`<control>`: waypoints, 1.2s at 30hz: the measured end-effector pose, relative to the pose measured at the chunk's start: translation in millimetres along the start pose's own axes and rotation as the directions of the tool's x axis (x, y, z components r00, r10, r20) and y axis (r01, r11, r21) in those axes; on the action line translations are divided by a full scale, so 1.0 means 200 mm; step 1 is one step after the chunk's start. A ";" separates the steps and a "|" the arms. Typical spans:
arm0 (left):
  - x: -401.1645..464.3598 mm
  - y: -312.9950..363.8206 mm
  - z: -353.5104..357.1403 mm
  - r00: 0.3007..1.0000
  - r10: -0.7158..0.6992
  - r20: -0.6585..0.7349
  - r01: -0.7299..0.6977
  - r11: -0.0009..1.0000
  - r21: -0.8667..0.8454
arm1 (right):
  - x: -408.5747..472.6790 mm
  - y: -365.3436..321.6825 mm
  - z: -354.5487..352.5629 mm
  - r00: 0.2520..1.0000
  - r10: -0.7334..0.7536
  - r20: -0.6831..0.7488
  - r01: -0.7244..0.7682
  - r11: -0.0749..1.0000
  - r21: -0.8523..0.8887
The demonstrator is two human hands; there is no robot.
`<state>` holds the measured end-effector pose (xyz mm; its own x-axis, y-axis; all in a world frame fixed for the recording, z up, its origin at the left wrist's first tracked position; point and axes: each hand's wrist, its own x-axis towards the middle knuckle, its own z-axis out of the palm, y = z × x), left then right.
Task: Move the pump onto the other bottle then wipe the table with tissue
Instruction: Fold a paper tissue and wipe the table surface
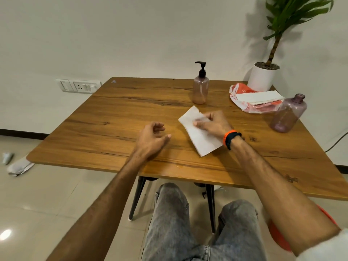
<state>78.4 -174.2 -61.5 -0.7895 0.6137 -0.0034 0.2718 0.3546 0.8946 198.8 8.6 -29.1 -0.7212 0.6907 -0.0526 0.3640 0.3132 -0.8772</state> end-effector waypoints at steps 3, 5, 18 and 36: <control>-0.02 -0.10 -0.04 0.992 0.125 -0.017 -0.116 0.955 0.273 | 0.06 -0.02 -0.04 0.933 -0.285 -0.219 0.201 0.919 -0.338; -0.02 -0.16 -0.05 0.982 0.190 -0.009 -0.170 0.895 0.412 | 0.07 -0.03 -0.04 0.870 -0.460 -0.179 0.268 0.745 -0.610; 0.00 -0.27 -0.02 0.955 0.295 -0.023 -0.236 0.808 0.540 | -0.05 0.20 0.14 0.893 -0.325 0.312 0.451 0.640 -0.622; -0.01 -0.28 -0.03 0.954 0.298 -0.015 -0.245 0.810 0.532 | -0.54 0.20 0.29 0.847 -0.345 0.406 0.530 0.621 -0.578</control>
<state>61.5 -200.1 -109.1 -0.6804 0.6811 0.2703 0.7067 0.5124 0.4879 257.6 -91.8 -86.1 -0.9751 0.2125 0.0641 0.1847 0.9371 -0.2963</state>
